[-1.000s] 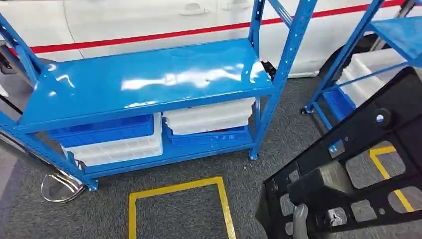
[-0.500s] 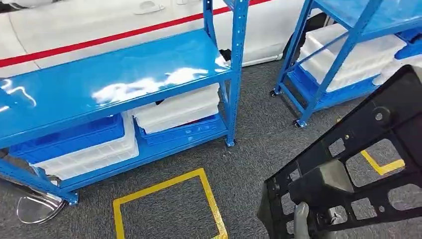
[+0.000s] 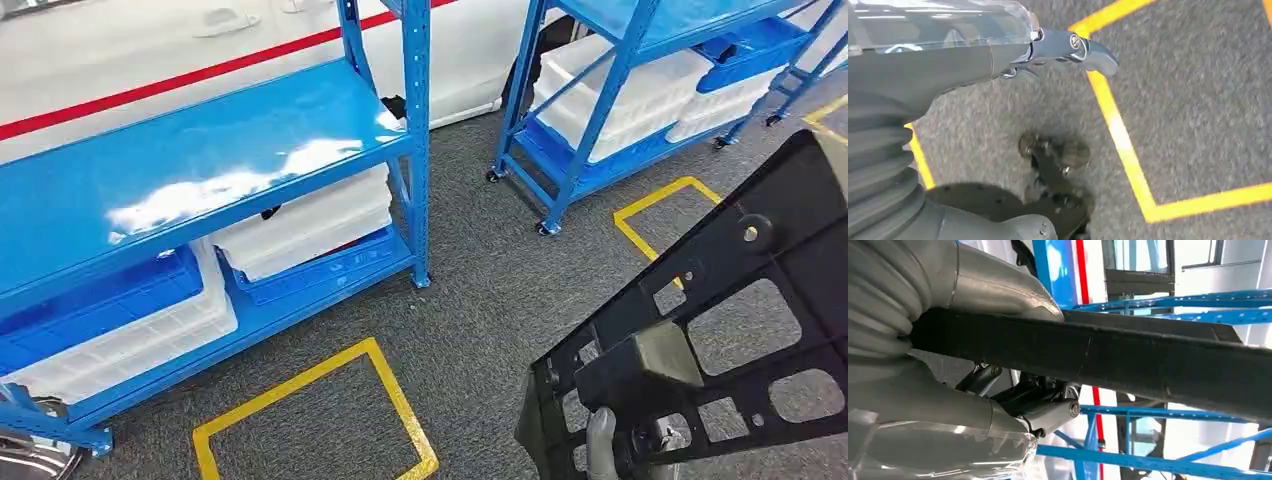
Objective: Take the parts from the cabinet and place them on the table.
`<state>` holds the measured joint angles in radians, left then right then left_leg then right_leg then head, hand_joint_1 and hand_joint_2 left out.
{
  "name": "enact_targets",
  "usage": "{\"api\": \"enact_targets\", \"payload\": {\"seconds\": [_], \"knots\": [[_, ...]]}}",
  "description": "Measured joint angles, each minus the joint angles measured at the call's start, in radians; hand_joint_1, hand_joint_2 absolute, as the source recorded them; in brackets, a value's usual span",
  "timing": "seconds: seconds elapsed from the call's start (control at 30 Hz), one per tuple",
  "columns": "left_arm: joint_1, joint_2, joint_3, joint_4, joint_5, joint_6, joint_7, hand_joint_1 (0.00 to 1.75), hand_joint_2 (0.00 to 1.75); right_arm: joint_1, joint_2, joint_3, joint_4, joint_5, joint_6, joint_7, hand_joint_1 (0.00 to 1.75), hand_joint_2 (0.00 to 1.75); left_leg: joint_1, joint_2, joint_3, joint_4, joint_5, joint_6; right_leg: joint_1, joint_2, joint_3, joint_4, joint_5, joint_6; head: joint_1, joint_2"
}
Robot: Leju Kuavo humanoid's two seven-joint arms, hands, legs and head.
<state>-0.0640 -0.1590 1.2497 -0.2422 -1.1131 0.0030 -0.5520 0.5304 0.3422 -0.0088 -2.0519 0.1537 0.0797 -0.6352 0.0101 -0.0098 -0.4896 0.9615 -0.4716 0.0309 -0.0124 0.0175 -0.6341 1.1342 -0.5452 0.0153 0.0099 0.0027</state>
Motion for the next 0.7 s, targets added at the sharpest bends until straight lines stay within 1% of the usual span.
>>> {"api": "enact_targets", "payload": {"seconds": [0.03, 0.07, 0.1, 0.13, 0.17, 0.2, 0.23, 0.27, 0.3, 0.37, 0.4, 0.43, 0.47, 0.5, 0.53, 0.57, 0.6, 0.63, 0.67, 0.7], "knots": [[0.002, 0.000, 0.000, 0.000, 0.000, 0.000, 0.000, 0.00, 1.75, 0.000, 0.000, 0.000, 0.000, 0.000, 0.000, 0.001, 1.75, 1.75, -0.001, 0.016, -0.004, 0.002, 0.000, 0.000, -0.003, -0.006, -0.038, 0.081, -0.039, 0.006, -0.001, 0.000], [0.004, 0.000, 0.000, 0.000, 0.000, 0.000, 0.000, 0.00, 1.75, 0.001, 0.000, 0.000, 0.000, 0.000, 0.000, 0.001, 1.75, 1.75, -0.002, 0.032, -0.008, 0.003, 0.000, 0.000, -0.005, -0.008, -0.070, 0.153, -0.065, 0.011, -0.001, 0.000], [0.003, 0.000, 0.000, 0.000, 0.000, 0.000, 0.000, 0.00, 1.75, 0.001, 0.000, 0.000, 0.001, 0.000, 0.000, 0.002, 1.75, 1.75, -0.002, 0.047, -0.011, 0.005, 0.000, 0.000, -0.006, -0.010, -0.082, 0.185, -0.066, 0.016, -0.001, 0.000], [0.002, 0.000, 0.000, 0.000, 0.000, 0.000, -0.001, 0.00, 1.75, 0.001, 0.000, -0.002, 0.001, 0.000, 0.000, 0.003, 1.75, 1.75, -0.002, 0.061, -0.012, 0.007, -0.001, -0.001, -0.009, -0.014, -0.067, 0.163, -0.043, 0.019, 0.000, 0.000], [0.002, -0.001, 0.000, 0.000, 0.000, 0.000, -0.002, 0.00, 1.75, 0.001, 0.000, -0.002, 0.001, 0.000, 0.000, 0.002, 1.75, 1.75, -0.002, 0.074, -0.011, 0.010, -0.003, -0.004, -0.011, -0.020, -0.027, 0.095, -0.005, 0.021, 0.000, 0.000], [0.001, -0.001, 0.000, 0.000, 0.000, 0.000, -0.002, 0.00, 1.75, 0.001, 0.000, -0.002, 0.001, 0.000, 0.000, 0.002, 1.75, 1.75, -0.001, 0.084, -0.011, 0.015, -0.005, -0.008, -0.012, -0.033, 0.026, 0.007, 0.034, 0.020, 0.000, 0.000], [0.000, -0.003, 0.000, 0.000, 0.000, -0.001, -0.002, 0.00, 1.75, 0.001, 0.000, -0.002, 0.001, 0.000, 0.000, 0.002, 1.75, 1.75, 0.000, 0.094, -0.009, 0.021, -0.009, -0.014, -0.012, -0.058, 0.081, -0.084, 0.065, 0.018, 0.000, 0.000], [-0.001, -0.003, 0.000, 0.000, 0.000, -0.001, -0.002, 0.00, 1.75, -0.001, 0.000, -0.002, 0.001, 0.000, 0.001, 0.003, 1.75, 1.75, -0.009, 0.101, -0.014, 0.028, -0.016, -0.024, -0.002, -0.086, 0.091, -0.111, 0.047, 0.002, -0.001, 0.000], [-0.001, -0.003, 0.000, 0.000, -0.001, -0.001, -0.004, 0.00, 1.75, 0.000, 0.001, -0.003, 0.000, 0.000, 0.002, 0.003, 1.75, 1.75, -0.008, 0.106, -0.014, 0.032, -0.019, -0.030, -0.003, -0.072, 0.089, -0.114, 0.054, -0.009, -0.003, 0.000], [-0.007, -0.004, 0.000, 0.000, -0.002, -0.001, -0.005, 0.00, 1.75, 0.003, 0.002, -0.003, 0.000, 0.000, 0.002, 0.002, 1.75, 1.75, -0.007, 0.120, -0.005, 0.031, -0.017, -0.041, 0.001, -0.056, 0.083, -0.112, 0.054, -0.020, -0.003, 0.000], [-0.009, -0.005, 0.000, 0.000, -0.002, -0.001, -0.005, 0.00, 1.75, 0.003, 0.002, -0.003, 0.000, 0.000, 0.002, 0.002, 1.75, 1.75, -0.006, 0.128, -0.005, 0.030, -0.017, -0.046, 0.001, -0.046, 0.080, -0.115, 0.058, -0.027, -0.002, 0.000], [-0.010, -0.004, 0.000, 0.000, -0.002, -0.001, -0.005, 0.00, 1.75, 0.004, 0.002, -0.003, 0.000, 0.000, 0.002, 0.002, 1.75, 1.75, -0.001, 0.105, -0.011, 0.037, -0.028, -0.055, -0.007, -0.038, 0.082, -0.122, 0.066, -0.039, -0.003, 0.000], [-0.010, -0.004, 0.000, 0.000, -0.002, -0.001, -0.006, 0.00, 1.75, 0.005, 0.003, -0.003, 0.000, 0.000, 0.002, 0.002, 1.75, 1.75, 0.001, 0.056, -0.019, 0.060, -0.052, -0.059, -0.008, -0.031, 0.079, -0.123, 0.069, -0.043, -0.005, 0.000], [-0.010, -0.004, 0.000, 0.000, -0.002, -0.001, -0.006, 0.00, 1.75, 0.004, 0.003, -0.003, 0.000, 0.000, 0.003, 0.002, 1.75, 1.75, 0.002, 0.033, -0.044, 0.121, -0.096, -0.060, -0.008, -0.022, 0.075, -0.122, 0.071, -0.046, -0.007, 0.000], [-0.008, -0.004, 0.000, 0.000, -0.002, -0.001, -0.006, 0.00, 1.75, 0.004, 0.005, -0.003, 0.000, 0.000, 0.003, 0.002, 1.75, 1.75, 0.002, 0.022, -0.083, 0.210, -0.144, -0.062, -0.007, -0.013, 0.071, -0.122, 0.073, -0.049, -0.007, 0.000], [-0.006, -0.004, 0.000, 0.000, -0.002, -0.001, -0.006, 0.00, 1.75, 0.004, 0.006, -0.003, 0.000, 0.000, 0.003, 0.002, 1.75, 1.75, 0.002, 0.019, -0.114, 0.280, -0.169, -0.062, -0.006, -0.003, 0.070, -0.122, 0.073, -0.051, -0.007, 0.000], [-0.004, -0.004, 0.000, 0.000, -0.003, -0.001, -0.006, 0.00, 1.75, 0.004, 0.006, -0.003, 0.000, 0.000, 0.005, 0.002, 1.75, 1.75, 0.002, 0.019, -0.136, 0.328, -0.181, -0.062, -0.004, 0.007, 0.068, -0.121, 0.074, -0.051, -0.007, 0.000], [-0.002, -0.004, 0.000, 0.000, -0.003, -0.001, -0.006, 0.00, 1.75, 0.004, 0.006, -0.003, 0.000, 0.000, 0.006, 0.002, 1.75, 1.75, 0.002, 0.019, -0.143, 0.345, -0.178, -0.062, -0.004, 0.014, 0.068, -0.120, 0.074, -0.051, -0.008, 0.000], [0.000, -0.005, 0.000, 0.000, -0.005, -0.001, -0.006, 0.00, 1.75, 0.005, 0.006, -0.003, 0.000, 0.000, 0.008, 0.002, 1.75, 1.75, 0.002, 0.018, -0.142, 0.339, -0.161, -0.060, -0.004, 0.025, 0.068, -0.118, 0.075, -0.050, -0.006, 0.000], [0.000, -0.004, 0.000, 0.000, -0.008, -0.001, -0.007, 0.00, 1.75, 0.005, 0.006, -0.003, 0.000, 0.000, 0.011, 0.002, 1.75, 1.75, 0.002, 0.017, -0.122, 0.291, -0.122, -0.057, -0.003, 0.040, 0.068, -0.115, 0.075, -0.050, -0.007, 0.000]]}}
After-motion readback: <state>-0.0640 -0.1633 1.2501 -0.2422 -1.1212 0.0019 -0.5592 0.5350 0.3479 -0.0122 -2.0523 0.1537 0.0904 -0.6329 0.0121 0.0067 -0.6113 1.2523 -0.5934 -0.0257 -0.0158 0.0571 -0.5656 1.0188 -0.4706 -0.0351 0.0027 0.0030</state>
